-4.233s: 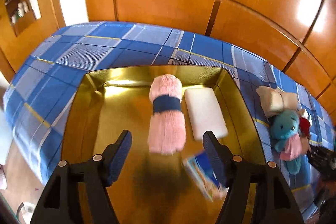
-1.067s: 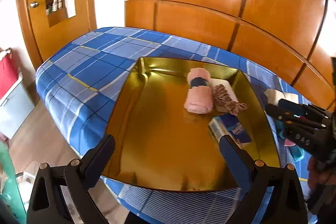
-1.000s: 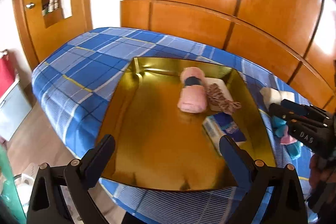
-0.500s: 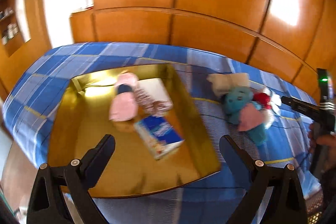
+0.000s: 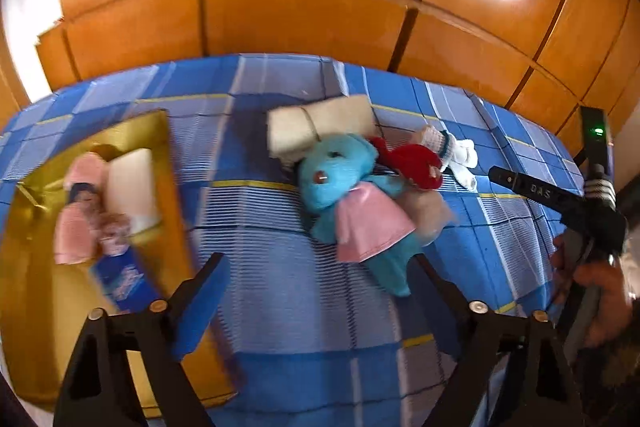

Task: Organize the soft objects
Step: 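Grasp the teal bear with the left tool while the right tool grasps the white knit glove, then carry the teal bear into the gold tray and open the left tool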

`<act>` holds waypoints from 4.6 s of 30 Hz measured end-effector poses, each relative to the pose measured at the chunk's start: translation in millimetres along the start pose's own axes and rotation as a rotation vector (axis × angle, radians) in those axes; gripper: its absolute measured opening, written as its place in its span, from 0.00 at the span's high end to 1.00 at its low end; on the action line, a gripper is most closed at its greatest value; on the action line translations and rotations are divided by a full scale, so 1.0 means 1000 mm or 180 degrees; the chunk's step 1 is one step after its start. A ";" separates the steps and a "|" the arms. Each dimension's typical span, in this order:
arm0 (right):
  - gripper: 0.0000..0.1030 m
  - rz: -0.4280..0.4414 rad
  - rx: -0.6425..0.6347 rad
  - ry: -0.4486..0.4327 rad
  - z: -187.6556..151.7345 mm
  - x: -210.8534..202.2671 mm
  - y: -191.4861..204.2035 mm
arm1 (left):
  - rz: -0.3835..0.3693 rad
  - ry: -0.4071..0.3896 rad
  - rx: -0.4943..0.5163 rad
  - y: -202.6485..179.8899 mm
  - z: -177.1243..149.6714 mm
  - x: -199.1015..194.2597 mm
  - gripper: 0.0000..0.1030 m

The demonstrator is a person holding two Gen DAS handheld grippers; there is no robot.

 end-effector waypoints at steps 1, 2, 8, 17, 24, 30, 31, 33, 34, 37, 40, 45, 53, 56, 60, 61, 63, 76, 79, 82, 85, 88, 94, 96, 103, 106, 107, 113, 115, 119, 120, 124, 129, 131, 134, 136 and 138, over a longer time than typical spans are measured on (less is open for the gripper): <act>0.60 0.0017 -0.0008 -0.0011 0.000 -0.002 0.001 | -0.0032 0.0035 -0.0010 -0.005 0.004 0.006 0.18; 0.60 0.0038 -0.0005 -0.0020 0.001 -0.003 0.003 | -0.0054 0.0073 -0.0030 -0.010 0.009 0.016 0.20; 0.60 0.0121 0.0075 -0.0058 0.007 -0.005 0.002 | -0.0097 0.0120 -0.0353 -0.018 0.029 0.052 0.19; 0.60 0.0189 0.0128 -0.0062 0.009 -0.008 0.003 | -0.0116 0.0254 -0.0692 -0.010 0.047 0.101 0.31; 0.60 0.0219 0.0121 -0.0034 0.007 -0.006 0.004 | -0.0223 0.0259 -0.0453 -0.022 0.037 0.090 0.49; 0.60 0.0151 0.0105 0.0028 0.004 0.001 0.002 | -0.0298 0.0185 -0.0052 -0.033 0.008 0.052 0.49; 0.60 0.0132 0.0086 0.0046 0.003 0.003 0.002 | -0.0320 0.0194 0.0030 -0.036 0.001 0.047 0.49; 0.60 0.0095 0.0050 0.0079 0.001 0.006 0.003 | -0.0375 0.0263 0.0207 -0.042 -0.013 0.043 0.48; 0.60 0.0080 0.0035 0.0092 0.000 0.007 0.003 | -0.0381 0.0297 0.0255 -0.043 -0.020 0.043 0.48; 0.60 0.0046 -0.0005 0.0123 -0.003 0.011 0.005 | -0.0331 0.0337 0.0265 -0.042 -0.025 0.052 0.47; 0.60 0.0020 -0.0038 0.0127 -0.006 0.012 0.005 | -0.0325 0.0366 0.0192 -0.041 -0.022 0.063 0.47; 0.60 0.0012 -0.0157 0.0087 -0.006 0.010 0.011 | -0.0277 0.0378 0.0139 -0.045 -0.014 0.076 0.44; 0.49 -0.0173 -0.1183 0.0127 0.013 0.018 0.048 | -0.0381 0.0451 0.0052 -0.038 -0.023 0.084 0.44; 0.49 -0.0313 -0.1603 0.0251 0.018 0.033 0.058 | -0.0396 0.0438 0.0032 -0.037 -0.023 0.084 0.44; 0.47 -0.0444 -0.1882 0.0341 0.026 0.051 0.062 | -0.0413 0.0425 0.0033 -0.034 -0.026 0.081 0.44; 0.44 -0.0451 -0.1931 0.0362 0.029 0.056 0.063 | -0.0416 0.0422 0.0033 -0.033 -0.026 0.081 0.44; 0.43 -0.0486 -0.2010 0.0413 0.032 0.065 0.064 | -0.0411 0.0413 0.0035 -0.031 -0.029 0.079 0.44; 0.71 -0.0305 -0.1638 0.0410 0.027 0.057 0.053 | -0.0355 0.0376 0.0077 -0.038 -0.027 0.082 0.54; 0.71 -0.0159 -0.1370 0.0393 0.015 0.039 0.047 | -0.0349 0.0330 0.0183 -0.045 -0.024 0.075 0.62; 0.71 -0.0066 -0.1152 0.0400 -0.003 0.032 0.039 | -0.0372 0.0256 0.0300 -0.053 -0.025 0.063 0.65; 0.71 -0.0113 -0.1040 0.0456 -0.023 0.038 0.031 | -0.0452 0.0211 0.0371 -0.058 -0.028 0.047 0.66; 0.71 -0.0211 -0.1119 0.0433 -0.027 0.040 0.032 | -0.0528 0.0136 0.0384 -0.055 -0.030 0.024 0.66; 0.71 -0.0224 -0.1131 0.0406 -0.027 0.040 0.032 | -0.0732 -0.0135 0.0099 -0.019 -0.023 -0.038 0.66; 0.70 -0.0222 -0.1128 0.0403 -0.026 0.040 0.032 | -0.0681 -0.0247 -0.0052 0.009 -0.017 -0.059 0.66; 0.70 -0.0226 -0.1128 0.0402 -0.028 0.040 0.032 | -0.0233 -0.0314 -0.0691 0.130 -0.003 -0.080 0.66; 0.70 -0.0227 -0.1131 0.0402 -0.027 0.041 0.032 | -0.0130 -0.0205 -0.0857 0.166 0.004 -0.064 0.66; 0.70 -0.0230 -0.1135 0.0401 -0.027 0.041 0.032 | -0.0091 -0.0174 -0.0869 0.172 0.008 -0.058 0.66; 0.69 -0.0240 -0.1155 0.0395 -0.027 0.042 0.032 | -0.0033 0.0014 -0.0800 0.186 0.022 -0.021 0.66; 0.69 -0.0246 -0.1166 0.0393 -0.027 0.042 0.032 | -0.0004 0.0084 -0.0830 0.192 0.022 -0.009 0.66; 0.69 -0.0258 -0.1180 0.0390 -0.027 0.043 0.032 | 0.0035 0.0181 -0.0862 0.198 0.021 0.012 0.62; 0.69 -0.0262 -0.1184 0.0389 -0.027 0.043 0.032 | 0.0039 0.0194 -0.0862 0.198 0.021 0.015 0.61; 0.69 -0.0278 -0.1202 0.0385 -0.027 0.043 0.033 | 0.0088 0.0231 -0.0855 0.196 0.022 0.025 0.51; 0.69 -0.0284 -0.1211 0.0383 -0.027 0.042 0.032 | 0.0183 0.0210 -0.0807 0.193 0.022 0.021 0.31; 0.69 -0.0284 -0.1209 0.0384 -0.027 0.042 0.032 | 0.0215 0.0153 -0.0836 0.194 0.021 0.014 0.27; 0.69 -0.0285 -0.1213 0.0383 -0.027 0.042 0.032 | 0.0288 0.0062 -0.0834 0.197 0.021 0.002 0.25; 0.69 -0.0292 -0.1218 0.0382 -0.027 0.042 0.032 | 0.0284 0.0037 -0.0844 0.199 0.020 -0.003 0.25; 0.69 -0.0295 -0.1216 0.0381 -0.027 0.042 0.032 | 0.0311 0.0015 -0.0869 0.203 0.017 -0.008 0.25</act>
Point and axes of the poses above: each gripper's, at about its wrist camera, not at the fingertips, and x roughly the way its jaws point, y to its left, z to its top, the point moved 9 cm from there along x, roughly the way its jaws point, and after that the axes turned 9 degrees about y, right-handed, at the moved point
